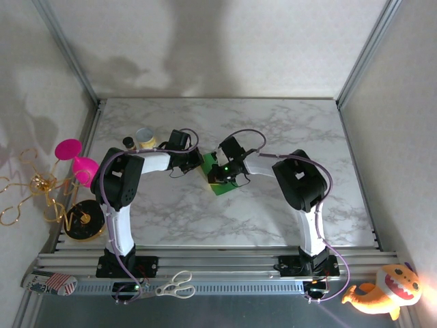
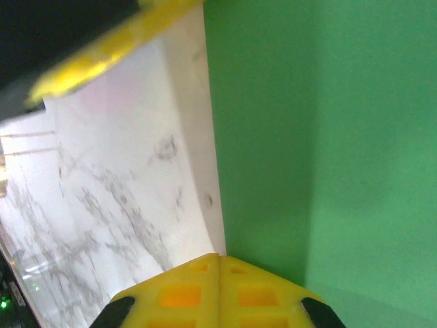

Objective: Fold a paper plane with a square sheet of paper (pick it up from the middle)
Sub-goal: Fold the square sheet of paper in half at the center of the table, then rotate the square sheet of paper at the center of the table.

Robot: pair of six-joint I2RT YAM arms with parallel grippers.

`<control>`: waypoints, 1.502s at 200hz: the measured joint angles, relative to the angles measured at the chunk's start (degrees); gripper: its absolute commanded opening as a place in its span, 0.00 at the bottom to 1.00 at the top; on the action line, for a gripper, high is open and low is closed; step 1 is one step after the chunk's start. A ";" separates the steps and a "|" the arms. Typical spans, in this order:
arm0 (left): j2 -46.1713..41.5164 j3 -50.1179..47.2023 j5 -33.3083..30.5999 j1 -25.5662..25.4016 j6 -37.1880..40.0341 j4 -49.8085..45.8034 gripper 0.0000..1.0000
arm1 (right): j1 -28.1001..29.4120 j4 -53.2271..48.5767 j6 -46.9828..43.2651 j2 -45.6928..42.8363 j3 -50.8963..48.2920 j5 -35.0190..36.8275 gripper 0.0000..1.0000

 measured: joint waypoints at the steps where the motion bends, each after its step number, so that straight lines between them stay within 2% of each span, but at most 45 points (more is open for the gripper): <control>1: 0.00 0.00 0.00 0.00 0.00 0.00 0.00 | 0.00 0.02 -0.02 -0.17 -0.24 -0.11 0.02; 88: 0.00 0.00 0.35 -0.07 0.70 -0.07 0.00 | 0.33 0.52 -2.43 -8.13 -12.22 -2.21 0.03; 133: 0.00 1.01 0.63 -0.11 3.93 -1.66 0.05 | 0.76 -2.69 -2.27 -10.08 -12.48 -1.03 0.04; 177: -0.33 4.79 1.07 -0.44 6.58 -5.20 0.20 | -1.55 -1.84 -0.68 -11.32 -6.67 7.19 0.12; 192: -1.95 4.96 0.35 -0.35 6.10 -5.40 0.23 | -3.06 -1.97 -1.46 -9.62 -2.71 10.14 0.20; 204: -4.04 4.76 -0.76 -0.11 5.05 -5.51 0.25 | -3.87 -1.86 -2.43 -7.91 -0.02 11.63 0.23; 243: -12.57 -0.31 -4.68 1.86 -0.07 -3.10 0.33 | -3.17 -3.21 -6.19 -0.59 7.67 12.98 0.24; 300: -16.15 -6.27 -7.80 2.25 -5.01 -2.16 0.44 | -1.64 -5.01 -6.43 6.23 14.47 15.06 0.27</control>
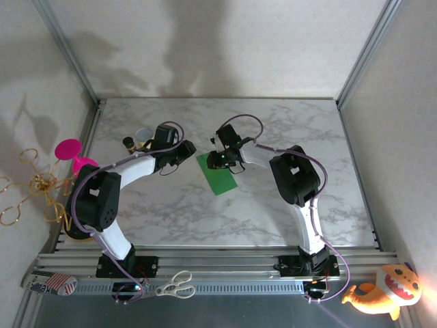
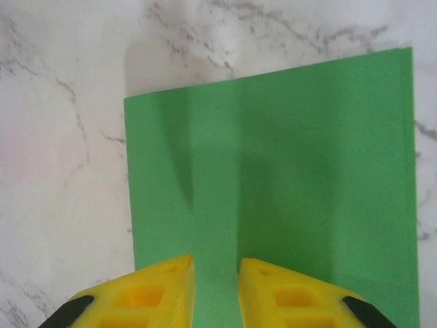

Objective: Fold a paper plane with a square sheet of paper (pick it up from the middle)
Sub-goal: Rotate the square sheet of paper at the center of the table, then fold the triangle a second time at the center of the table.

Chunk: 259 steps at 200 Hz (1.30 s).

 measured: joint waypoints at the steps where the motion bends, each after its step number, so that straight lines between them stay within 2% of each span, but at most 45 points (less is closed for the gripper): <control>1: -0.02 -0.07 -0.02 0.00 -0.07 0.00 0.44 | 0.00 0.02 0.07 0.00 0.04 0.15 0.27; 27: -0.63 -0.72 -0.22 -0.15 -0.85 0.09 0.48 | 0.04 0.68 5.09 -0.02 -0.37 3.23 0.28; 57: -0.66 -0.72 -0.33 -1.44 -0.74 0.13 0.51 | 0.20 5.44 16.81 -2.64 -5.46 6.49 0.28; 90: -0.55 -0.72 0.81 -3.21 -1.01 0.66 0.52 | 0.11 6.36 24.70 -5.73 -8.98 9.27 0.37; 132: 1.57 -0.63 4.57 -4.96 -2.89 4.20 0.49 | -2.23 5.22 24.76 -9.01 -9.35 7.39 0.46; 166: 5.64 2.60 7.28 -7.39 -3.39 4.72 0.41 | -5.90 7.08 24.46 -18.56 -16.24 5.33 0.50; 195: 10.73 7.74 8.15 -9.51 -3.30 4.66 0.33 | -8.72 8.28 24.68 -23.41 -22.77 4.17 0.51; 259: 18.03 11.76 5.20 -10.01 -3.19 3.13 0.24 | -9.77 8.31 25.51 -23.85 -27.54 1.44 0.50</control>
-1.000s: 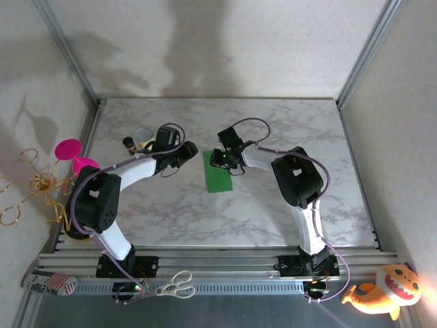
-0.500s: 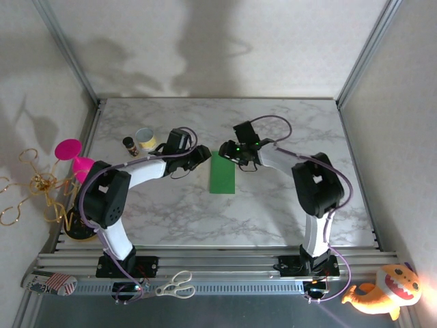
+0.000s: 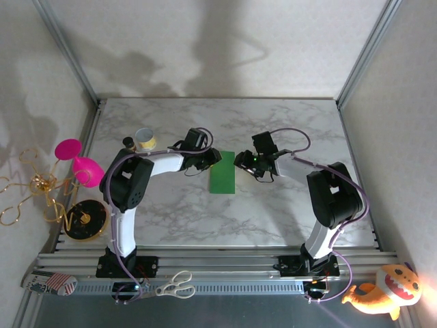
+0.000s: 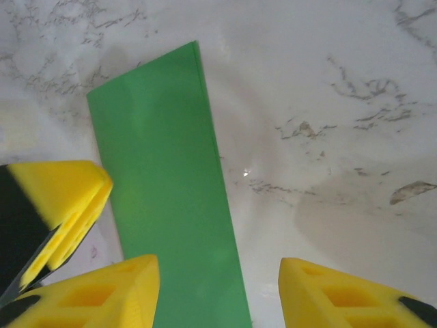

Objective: Fold a paper plane with a square sheet of paper (pick it up from the middle)
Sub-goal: Fold the triangle a second time at the center of the table.

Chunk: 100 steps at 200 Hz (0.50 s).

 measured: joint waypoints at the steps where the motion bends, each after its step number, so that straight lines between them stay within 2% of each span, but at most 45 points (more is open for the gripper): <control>1: 0.07 0.00 -0.02 0.00 0.00 -0.02 0.24 | 0.00 0.00 0.00 -0.02 0.00 -0.07 0.50; 35: 0.68 -0.85 -1.97 0.15 -1.49 0.17 0.23 | 0.00 0.44 0.02 -0.55 -1.07 -1.99 0.48; 100: -0.02 -4.50 -2.62 0.26 -5.14 6.14 0.24 | 0.20 0.37 0.46 -0.57 -3.50 -6.45 0.47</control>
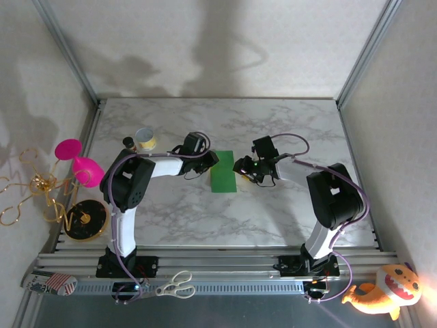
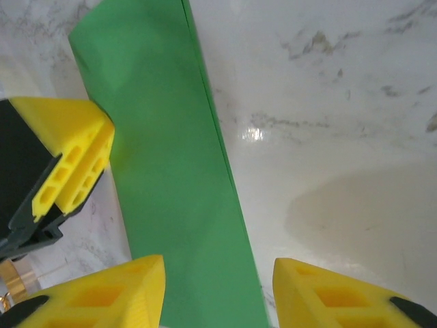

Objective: Fold a paper plane with a square sheet of paper (pick it up from the middle)
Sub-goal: Fold the triangle a second time at the center of the table.

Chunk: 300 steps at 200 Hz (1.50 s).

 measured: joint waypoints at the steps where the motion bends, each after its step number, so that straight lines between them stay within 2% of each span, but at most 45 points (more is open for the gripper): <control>1: 0.00 -0.02 -0.02 0.00 0.00 0.02 0.23 | 0.02 0.00 0.00 0.00 -0.02 -0.04 0.47; 177: -0.33 -1.64 0.00 0.00 -0.24 2.84 0.24 | 4.02 -5.16 -1.64 1.95 -0.35 -1.75 0.45; 259: -0.39 -1.75 0.00 0.00 -0.26 2.95 0.24 | 4.35 -5.55 -2.05 2.27 0.22 -1.86 0.38; 300: -0.42 -1.81 0.00 0.02 -0.39 3.04 0.24 | 4.37 -5.53 -2.03 2.27 0.33 -2.75 0.37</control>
